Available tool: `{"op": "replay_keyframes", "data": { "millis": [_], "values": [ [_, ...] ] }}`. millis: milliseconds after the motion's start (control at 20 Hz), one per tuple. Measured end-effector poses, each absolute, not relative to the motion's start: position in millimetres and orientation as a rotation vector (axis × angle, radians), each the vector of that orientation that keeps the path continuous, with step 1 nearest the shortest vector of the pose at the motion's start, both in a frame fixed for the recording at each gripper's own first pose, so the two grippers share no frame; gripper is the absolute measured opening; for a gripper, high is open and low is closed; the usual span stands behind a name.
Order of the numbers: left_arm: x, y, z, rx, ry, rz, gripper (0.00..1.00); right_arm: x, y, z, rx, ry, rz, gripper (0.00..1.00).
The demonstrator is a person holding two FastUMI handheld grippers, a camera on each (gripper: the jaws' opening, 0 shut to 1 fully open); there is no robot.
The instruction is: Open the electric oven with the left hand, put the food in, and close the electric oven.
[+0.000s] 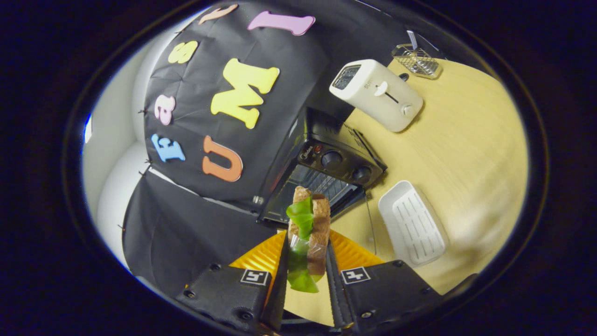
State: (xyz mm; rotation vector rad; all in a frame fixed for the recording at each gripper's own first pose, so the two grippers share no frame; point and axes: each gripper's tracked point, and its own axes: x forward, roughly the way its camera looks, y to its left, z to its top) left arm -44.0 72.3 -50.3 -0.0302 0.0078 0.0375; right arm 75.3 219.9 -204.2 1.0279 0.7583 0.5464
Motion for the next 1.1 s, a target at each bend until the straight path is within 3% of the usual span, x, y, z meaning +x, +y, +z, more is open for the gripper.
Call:
{"op": "replay_keyframes", "data": {
  "millis": [50,100,250,400,750,1050,1100],
  "values": [
    [-45,75,-51,-0.044,0.008,0.038,0.85,79,233,-206,1.038,0.738,0.541,0.43],
    [-44,77,-52,-0.056,0.01,0.037,0.94,83,246,-208,1.06,0.721,0.534,0.43],
    [-45,83,-57,-0.078,0.025,0.038,0.93,98,287,-225,1.133,0.724,0.492,0.43],
    [-44,94,-57,-0.065,0.029,0.045,0.93,124,307,-241,1.2,0.615,0.333,0.43],
    [-44,108,-62,-0.066,0.057,0.069,0.93,187,377,-255,1.155,0.457,0.2,0.43],
    [-51,97,-55,-0.044,0.051,0.041,0.93,240,393,-278,1.139,0.386,0.097,0.43],
    [-51,94,-57,-0.041,0.056,0.033,0.93,244,393,-278,1.142,0.386,0.096,0.34]
  ]
}}
